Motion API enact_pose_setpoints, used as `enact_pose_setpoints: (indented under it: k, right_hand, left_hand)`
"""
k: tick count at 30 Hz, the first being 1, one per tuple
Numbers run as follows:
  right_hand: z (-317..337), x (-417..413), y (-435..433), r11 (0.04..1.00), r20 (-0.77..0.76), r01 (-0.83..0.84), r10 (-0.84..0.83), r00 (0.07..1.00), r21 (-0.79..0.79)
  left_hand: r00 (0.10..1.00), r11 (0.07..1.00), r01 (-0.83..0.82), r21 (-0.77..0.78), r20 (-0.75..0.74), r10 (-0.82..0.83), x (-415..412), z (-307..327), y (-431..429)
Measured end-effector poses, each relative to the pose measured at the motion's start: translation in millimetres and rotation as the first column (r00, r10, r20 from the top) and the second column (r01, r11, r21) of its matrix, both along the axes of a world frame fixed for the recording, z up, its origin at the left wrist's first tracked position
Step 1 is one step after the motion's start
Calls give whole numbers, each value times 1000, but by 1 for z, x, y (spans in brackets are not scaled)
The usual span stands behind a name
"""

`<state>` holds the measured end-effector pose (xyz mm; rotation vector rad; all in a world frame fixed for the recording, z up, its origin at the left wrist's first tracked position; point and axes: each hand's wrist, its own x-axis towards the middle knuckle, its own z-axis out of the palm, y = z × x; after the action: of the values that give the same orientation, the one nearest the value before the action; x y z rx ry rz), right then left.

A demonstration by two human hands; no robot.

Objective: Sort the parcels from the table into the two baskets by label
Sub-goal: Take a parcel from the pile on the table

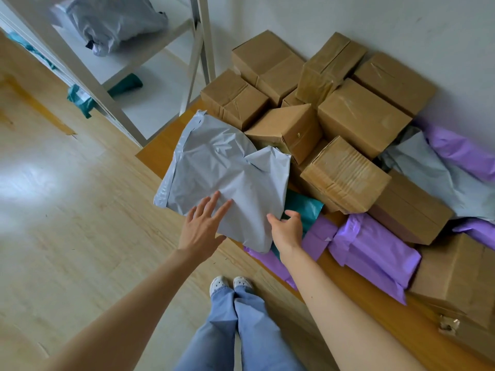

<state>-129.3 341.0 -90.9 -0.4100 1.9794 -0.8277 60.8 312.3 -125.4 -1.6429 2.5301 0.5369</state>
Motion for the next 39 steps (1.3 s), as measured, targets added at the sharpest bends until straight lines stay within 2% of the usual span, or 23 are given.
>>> enact_pose_setpoints:
  k: [2, 7, 10, 18, 23, 31, 35, 39]
  right_hand:
    - [0, -2, -4, 1000, 21, 11, -11, 1000, 20]
    - [14, -4, -10, 998, 234, 70, -69, 970, 3]
    - [33, 2, -16, 994, 291, 89, -66, 954, -68]
    - [80, 34, -42, 977, 281, 66, -5, 960, -205]
    - [94, 71, -50, 959, 261, 118, -48, 964, -259]
    - [117, 117, -52, 858, 405, 288, -105, 908, -424]
    - [123, 125, -47, 840, 382, 309, -134, 915, -446]
    - [123, 127, -42, 844, 322, 304, -167, 932, -442]
  left_hand:
    - [1000, 1000, -3, -8, -10, 3, 2, 1, 0]
    - [999, 999, -2, -44, -37, 0, 6, 5, -3]
    - [995, 997, -20, -72, -99, 13, 11, 13, -8]
    - [925, 985, -120, -121, -375, 67, 40, 36, -43]
    - [853, 981, -150, -119, -517, 68, 71, 57, -73]
    - [812, 985, -154, -74, -577, 84, 100, 103, -111]
    - [786, 976, -215, 25, -589, 188, 105, 132, -125]
    - [740, 974, -188, 126, -633, 225, 106, 154, -136]
